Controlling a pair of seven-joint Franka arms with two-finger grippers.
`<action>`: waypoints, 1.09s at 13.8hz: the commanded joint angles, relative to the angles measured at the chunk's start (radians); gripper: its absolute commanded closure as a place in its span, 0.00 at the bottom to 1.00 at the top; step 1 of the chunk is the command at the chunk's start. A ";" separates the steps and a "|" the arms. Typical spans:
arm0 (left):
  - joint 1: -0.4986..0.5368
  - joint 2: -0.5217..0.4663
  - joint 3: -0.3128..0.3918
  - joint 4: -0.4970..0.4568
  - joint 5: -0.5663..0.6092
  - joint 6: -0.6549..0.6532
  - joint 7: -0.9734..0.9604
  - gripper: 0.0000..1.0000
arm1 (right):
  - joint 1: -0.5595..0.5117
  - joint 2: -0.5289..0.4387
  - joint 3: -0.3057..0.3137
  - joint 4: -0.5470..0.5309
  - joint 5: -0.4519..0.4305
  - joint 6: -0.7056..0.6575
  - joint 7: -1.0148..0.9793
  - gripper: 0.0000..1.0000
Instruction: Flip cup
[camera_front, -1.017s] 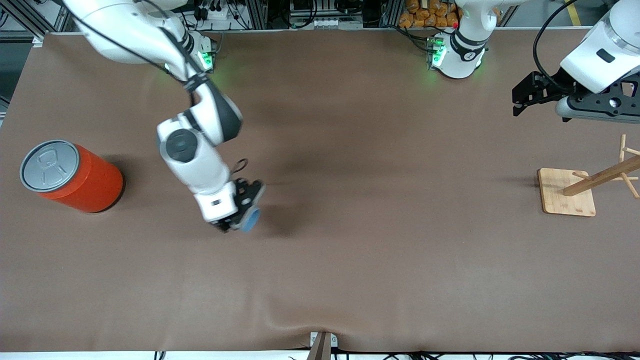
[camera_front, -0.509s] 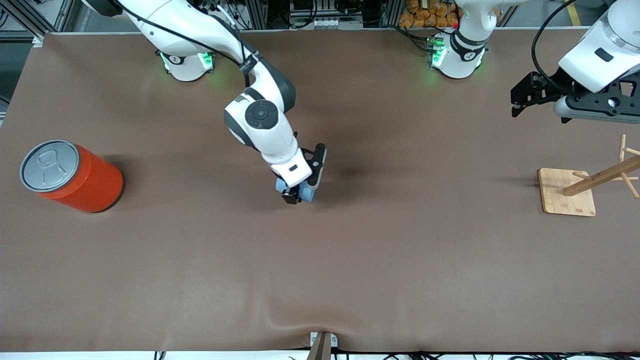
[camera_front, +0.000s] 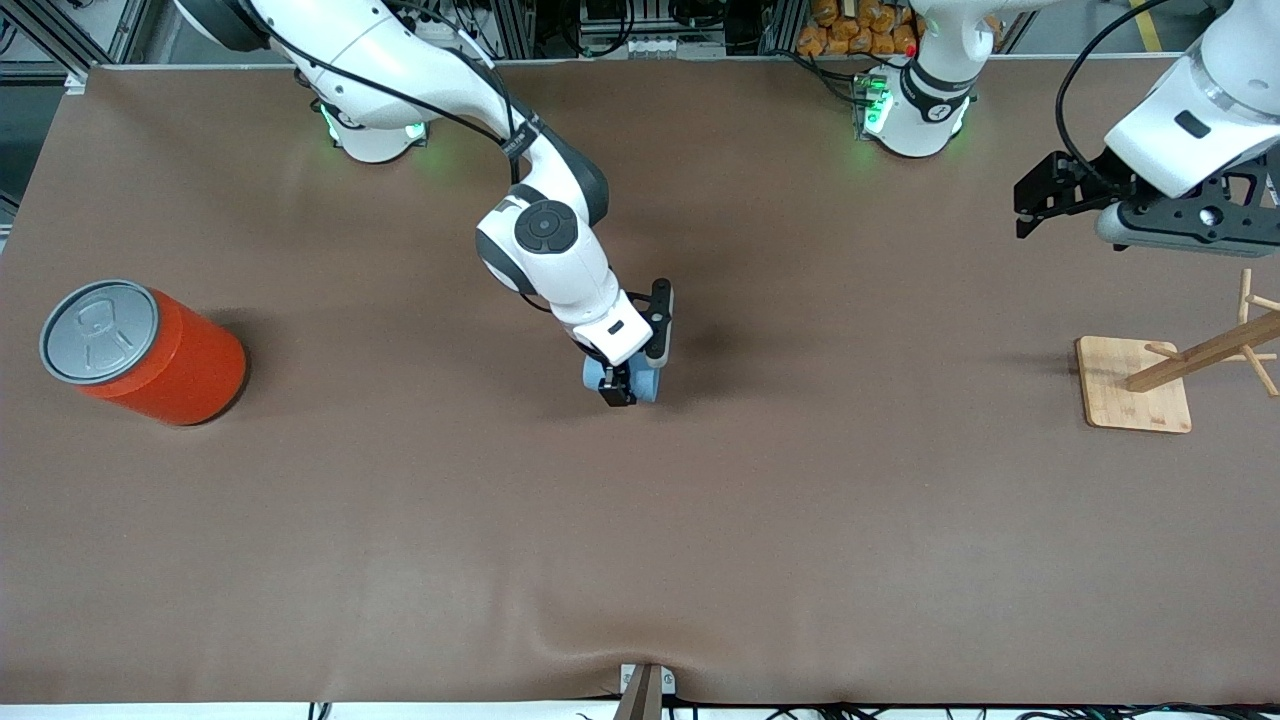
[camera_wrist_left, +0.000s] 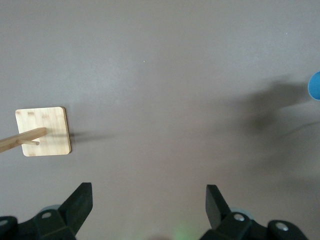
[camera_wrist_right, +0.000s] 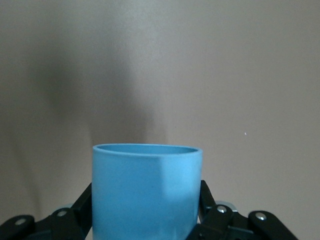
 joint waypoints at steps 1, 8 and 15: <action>0.008 0.013 -0.006 -0.008 -0.050 0.007 -0.007 0.00 | 0.019 0.053 -0.008 0.013 -0.020 0.096 -0.048 0.40; 0.001 0.084 -0.007 -0.037 -0.142 0.011 -0.009 0.00 | 0.054 0.135 -0.008 0.007 -0.020 0.191 -0.048 0.33; 0.008 0.212 -0.013 -0.078 -0.285 0.066 0.005 0.00 | 0.076 0.145 -0.009 0.007 -0.020 0.202 -0.033 0.00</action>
